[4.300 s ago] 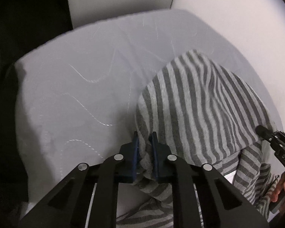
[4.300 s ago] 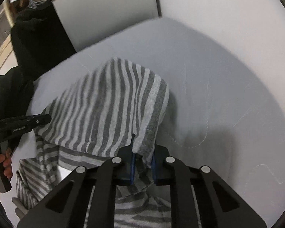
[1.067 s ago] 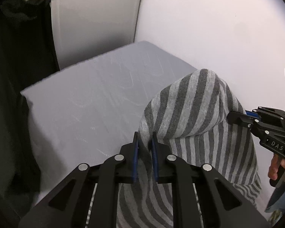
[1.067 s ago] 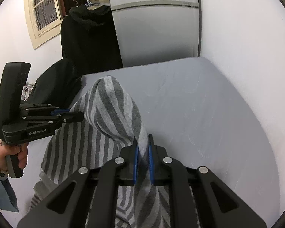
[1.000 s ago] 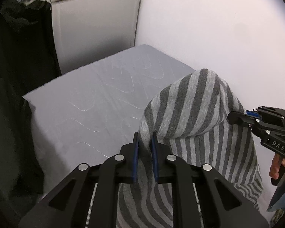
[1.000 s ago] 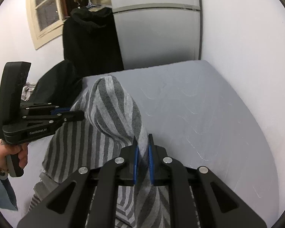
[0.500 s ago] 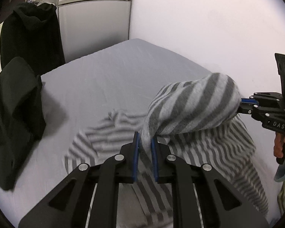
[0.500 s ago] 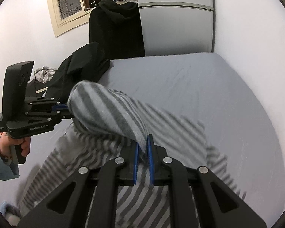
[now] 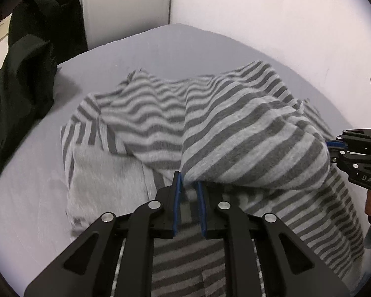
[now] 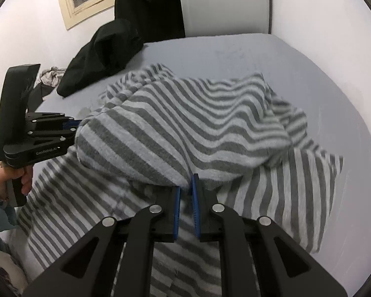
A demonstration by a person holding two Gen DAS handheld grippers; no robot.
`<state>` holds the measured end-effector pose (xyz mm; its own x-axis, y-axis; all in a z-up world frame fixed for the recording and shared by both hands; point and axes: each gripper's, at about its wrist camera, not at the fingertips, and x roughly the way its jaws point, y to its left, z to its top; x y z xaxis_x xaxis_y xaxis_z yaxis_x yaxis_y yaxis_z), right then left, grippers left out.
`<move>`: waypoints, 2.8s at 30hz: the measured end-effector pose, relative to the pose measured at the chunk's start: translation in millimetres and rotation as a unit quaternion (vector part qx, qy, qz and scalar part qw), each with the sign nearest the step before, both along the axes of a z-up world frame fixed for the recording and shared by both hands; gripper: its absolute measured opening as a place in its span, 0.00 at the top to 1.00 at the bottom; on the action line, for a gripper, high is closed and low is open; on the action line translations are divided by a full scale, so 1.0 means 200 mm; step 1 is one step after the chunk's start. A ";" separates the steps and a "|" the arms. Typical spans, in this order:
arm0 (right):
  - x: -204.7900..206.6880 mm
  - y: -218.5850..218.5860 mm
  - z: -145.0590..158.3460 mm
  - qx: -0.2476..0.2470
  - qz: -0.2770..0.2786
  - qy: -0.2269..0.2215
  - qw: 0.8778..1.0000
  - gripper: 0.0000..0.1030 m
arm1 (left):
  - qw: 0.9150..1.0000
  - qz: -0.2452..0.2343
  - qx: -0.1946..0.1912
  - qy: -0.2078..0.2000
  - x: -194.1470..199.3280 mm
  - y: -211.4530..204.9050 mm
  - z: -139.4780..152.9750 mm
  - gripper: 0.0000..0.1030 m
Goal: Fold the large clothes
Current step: 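Lower the folded hoodie onto the bed with both tools still closed, then open both tools and release the hoodie, moving back to view it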
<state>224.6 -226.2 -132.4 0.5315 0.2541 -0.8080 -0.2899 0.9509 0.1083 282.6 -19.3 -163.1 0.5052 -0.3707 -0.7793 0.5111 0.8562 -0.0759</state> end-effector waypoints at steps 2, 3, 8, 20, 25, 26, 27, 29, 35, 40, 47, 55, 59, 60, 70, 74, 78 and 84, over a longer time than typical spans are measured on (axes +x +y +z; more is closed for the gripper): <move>-0.03 -0.01 -0.05 0.002 -0.008 0.007 1.000 0.90 | 1.000 0.012 0.002 0.004 0.00 0.02 -0.05 0.82; -0.03 -0.02 -0.08 0.005 -0.012 0.010 1.000 0.90 | 1.000 0.019 0.000 0.009 0.00 0.04 -0.09 0.82; -0.10 -0.06 -0.11 0.027 -0.037 0.013 0.999 0.89 | 0.999 0.035 -0.017 0.009 -0.01 0.11 -0.11 0.80; 0.16 -0.31 0.17 0.112 -0.130 -0.014 0.985 0.51 | 0.993 0.089 -0.071 0.010 0.26 0.26 0.18 0.14; 0.31 -0.44 0.08 0.134 -0.179 0.006 0.975 0.51 | 0.988 0.116 -0.089 0.054 0.45 0.26 0.08 0.19; 0.32 -0.46 0.06 0.138 -0.189 0.010 0.972 0.51 | 0.986 0.121 -0.097 0.063 0.48 0.26 0.06 0.22; 0.32 -0.48 0.05 0.143 -0.198 0.013 0.970 0.51 | 0.985 0.125 -0.101 0.069 0.50 0.25 0.04 0.23; 0.32 -0.52 0.02 0.155 -0.214 0.020 0.964 0.51 | 0.983 0.128 -0.102 0.078 0.52 0.25 0.01 0.24; 0.32 -0.53 -0.09 0.166 -0.227 0.060 0.958 0.51 | 0.982 0.123 -0.107 0.099 0.56 0.20 -0.05 0.30; 0.37 -0.49 -0.12 0.154 -0.233 0.061 0.958 0.76 | 0.980 0.130 -0.099 0.110 0.59 0.19 -0.11 0.51; 0.33 -0.40 -0.06 0.086 -0.236 0.041 0.967 0.86 | 0.987 0.116 -0.048 0.099 0.60 0.14 -0.07 0.75; 0.20 -0.48 -0.13 0.069 -0.271 0.065 0.958 0.86 | 0.984 0.142 -0.048 0.101 0.55 0.17 -0.09 0.71; 0.18 -0.51 -0.18 0.073 -0.277 0.069 0.956 0.84 | 0.986 0.141 -0.030 0.086 0.56 0.17 -0.11 0.59; 0.18 -0.50 -0.18 0.067 -0.277 0.067 0.956 0.82 | 0.987 0.136 -0.021 0.079 0.55 0.17 -0.10 0.57; 0.13 -0.37 0.10 0.042 -0.229 0.044 0.972 0.41 | 0.992 0.118 0.013 0.050 0.48 0.19 0.08 0.38; 0.08 -0.14 0.18 0.029 -0.162 0.030 0.986 0.40 | 0.995 0.092 0.006 0.037 0.37 0.11 0.16 0.29; 0.09 0.06 0.15 0.010 -0.109 0.027 0.994 0.40 | 0.997 0.063 -0.013 0.036 0.27 0.00 0.18 0.24; 0.07 0.15 -0.03 -0.016 -0.093 0.055 0.994 0.41 | 0.997 0.041 0.014 0.063 0.16 -0.07 -0.04 0.24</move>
